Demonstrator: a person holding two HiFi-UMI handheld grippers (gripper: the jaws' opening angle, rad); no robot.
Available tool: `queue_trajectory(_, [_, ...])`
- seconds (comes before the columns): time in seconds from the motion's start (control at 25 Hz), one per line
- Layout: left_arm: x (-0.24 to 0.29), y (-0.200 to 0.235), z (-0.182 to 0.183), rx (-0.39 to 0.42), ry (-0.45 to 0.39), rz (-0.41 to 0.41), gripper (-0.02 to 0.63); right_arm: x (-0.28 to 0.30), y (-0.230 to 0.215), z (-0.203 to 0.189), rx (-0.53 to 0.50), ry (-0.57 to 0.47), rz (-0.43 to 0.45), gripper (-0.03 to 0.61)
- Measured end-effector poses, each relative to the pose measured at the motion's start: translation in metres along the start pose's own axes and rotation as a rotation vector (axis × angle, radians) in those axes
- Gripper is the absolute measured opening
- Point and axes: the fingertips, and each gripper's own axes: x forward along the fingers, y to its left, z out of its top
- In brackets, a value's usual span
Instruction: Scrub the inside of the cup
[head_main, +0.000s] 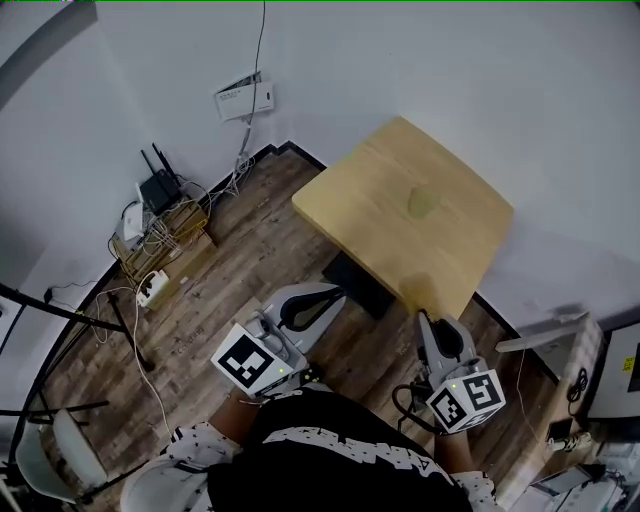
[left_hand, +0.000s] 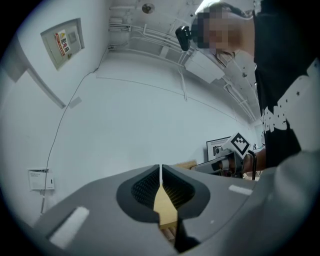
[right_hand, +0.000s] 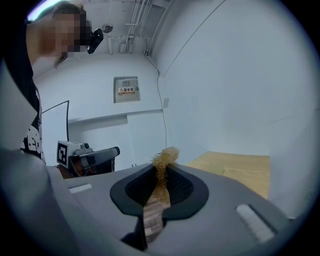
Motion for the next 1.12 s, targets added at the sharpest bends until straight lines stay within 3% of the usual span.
queue_trajectory(0.36, [-0.001, 0.024, -0.008, -0.009, -0.004, -0.018, 0.015, 0.008, 0.004, 0.007, -0.019, 0.004, -0.055, 0.061])
queue_trajectory(0.64, [0.026, 0.006, -0.02, -0.031, 0.018, -0.086, 0.018, -0.011, -0.023, 0.0, 0.011, 0.017, -0.119, 0.061])
queue_trajectory(1.12, [0.037, 0.028, -0.003, 0.048, 0.021, 0.024, 0.025, 0.035, -0.051, 0.025, 0.032, -0.04, -0.01, 0.061])
